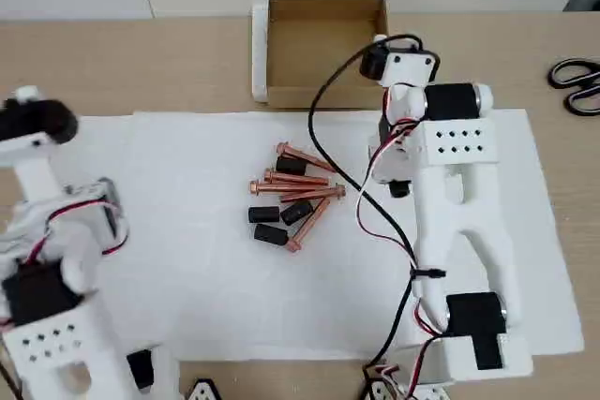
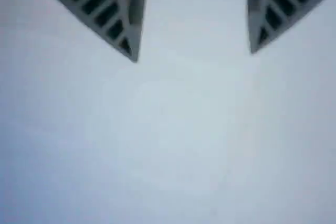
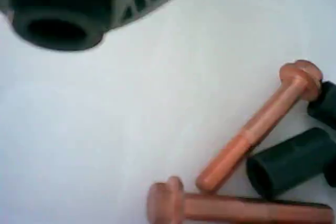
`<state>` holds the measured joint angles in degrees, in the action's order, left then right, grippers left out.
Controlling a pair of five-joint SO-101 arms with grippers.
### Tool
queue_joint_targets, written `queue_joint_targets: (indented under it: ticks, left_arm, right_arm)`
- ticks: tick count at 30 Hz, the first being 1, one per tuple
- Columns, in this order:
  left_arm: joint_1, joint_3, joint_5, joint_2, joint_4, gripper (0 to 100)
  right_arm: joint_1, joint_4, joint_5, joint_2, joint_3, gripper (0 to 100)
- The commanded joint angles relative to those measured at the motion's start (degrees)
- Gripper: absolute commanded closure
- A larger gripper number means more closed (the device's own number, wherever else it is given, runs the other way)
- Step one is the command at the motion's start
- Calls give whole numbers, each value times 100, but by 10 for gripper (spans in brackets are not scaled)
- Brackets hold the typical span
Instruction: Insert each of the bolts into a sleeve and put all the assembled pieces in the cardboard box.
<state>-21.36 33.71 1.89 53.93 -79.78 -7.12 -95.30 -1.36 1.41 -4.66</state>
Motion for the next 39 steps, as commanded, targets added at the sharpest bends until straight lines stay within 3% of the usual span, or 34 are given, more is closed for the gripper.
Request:
queue_joint_targets:
  ticks: [1,9,16,25,39]
  left_arm:
    - [686,-330,123,-114,-35,869]
    - [1029,-277,123,-149,-35,869]
    - [1029,-4,114,-132,-26,869]
    - [1020,303,-9,-114,-26,869]
    - [1029,356,-193,-114,-35,869]
  right_arm:
    - [127,462,53,-198,360,994]
    - [127,1543,-105,-1033,738,989]
    - [13,1815,-97,-1552,712,916]
    - [-409,1701,-70,-1815,484,912]
    - [-435,804,-97,-2554,-563,868]
